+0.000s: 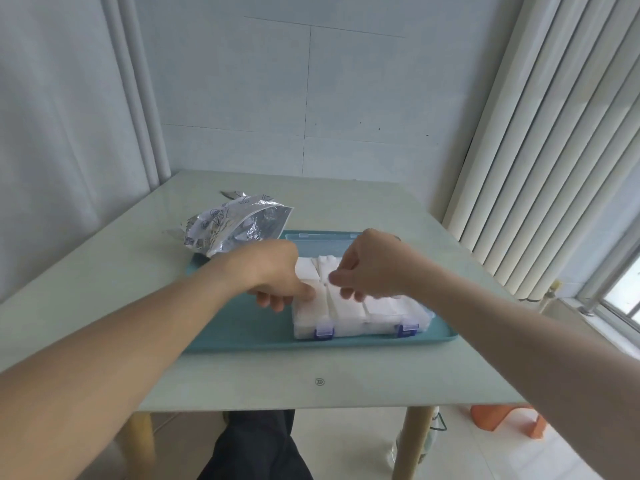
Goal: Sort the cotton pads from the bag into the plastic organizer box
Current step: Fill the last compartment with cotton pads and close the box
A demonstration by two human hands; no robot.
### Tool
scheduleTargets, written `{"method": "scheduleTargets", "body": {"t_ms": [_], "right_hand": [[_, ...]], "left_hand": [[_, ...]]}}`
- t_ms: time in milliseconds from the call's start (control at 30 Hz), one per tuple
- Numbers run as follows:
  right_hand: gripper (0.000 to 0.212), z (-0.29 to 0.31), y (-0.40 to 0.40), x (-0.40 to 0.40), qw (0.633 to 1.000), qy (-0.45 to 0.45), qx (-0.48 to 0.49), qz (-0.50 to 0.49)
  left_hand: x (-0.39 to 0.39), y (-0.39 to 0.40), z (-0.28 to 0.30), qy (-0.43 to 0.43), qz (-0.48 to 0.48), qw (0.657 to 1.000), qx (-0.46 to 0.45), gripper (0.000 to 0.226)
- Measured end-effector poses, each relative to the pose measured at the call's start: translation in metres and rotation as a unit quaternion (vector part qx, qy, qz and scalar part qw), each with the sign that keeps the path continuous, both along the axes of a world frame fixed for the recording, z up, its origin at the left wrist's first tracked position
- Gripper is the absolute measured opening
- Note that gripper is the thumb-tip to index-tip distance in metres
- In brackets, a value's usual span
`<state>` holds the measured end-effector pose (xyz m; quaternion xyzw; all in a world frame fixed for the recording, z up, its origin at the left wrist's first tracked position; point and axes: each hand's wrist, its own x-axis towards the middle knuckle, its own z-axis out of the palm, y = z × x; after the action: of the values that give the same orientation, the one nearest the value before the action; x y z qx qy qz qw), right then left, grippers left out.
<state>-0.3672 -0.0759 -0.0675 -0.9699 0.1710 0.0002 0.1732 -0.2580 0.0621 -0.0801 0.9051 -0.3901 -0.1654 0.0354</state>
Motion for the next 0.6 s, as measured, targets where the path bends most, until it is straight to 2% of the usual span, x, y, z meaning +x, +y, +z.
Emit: {"method": "scheduleTargets", "body": {"t_ms": [100, 267, 433, 600], "right_hand": [[0.026, -0.011, 0.016, 0.010, 0.994, 0.079, 0.076, -0.021], [0.012, -0.018, 0.016, 0.017, 0.986, 0.057, 0.142, -0.070], [0.013, -0.017, 0.020, 0.019, 0.976, 0.076, 0.184, -0.087], [0.013, -0.001, 0.004, 0.017, 0.947, 0.045, 0.297, -0.112]], "left_hand": [[-0.002, 0.000, -0.001, -0.027, -0.002, 1.000, 0.003, 0.041], [-0.003, 0.002, 0.000, -0.049, -0.021, 0.998, 0.017, 0.038], [-0.001, -0.003, 0.005, -0.019, -0.035, 0.997, 0.060, 0.033], [0.007, -0.004, 0.013, 0.028, -0.013, 1.000, 0.005, 0.045]]}}
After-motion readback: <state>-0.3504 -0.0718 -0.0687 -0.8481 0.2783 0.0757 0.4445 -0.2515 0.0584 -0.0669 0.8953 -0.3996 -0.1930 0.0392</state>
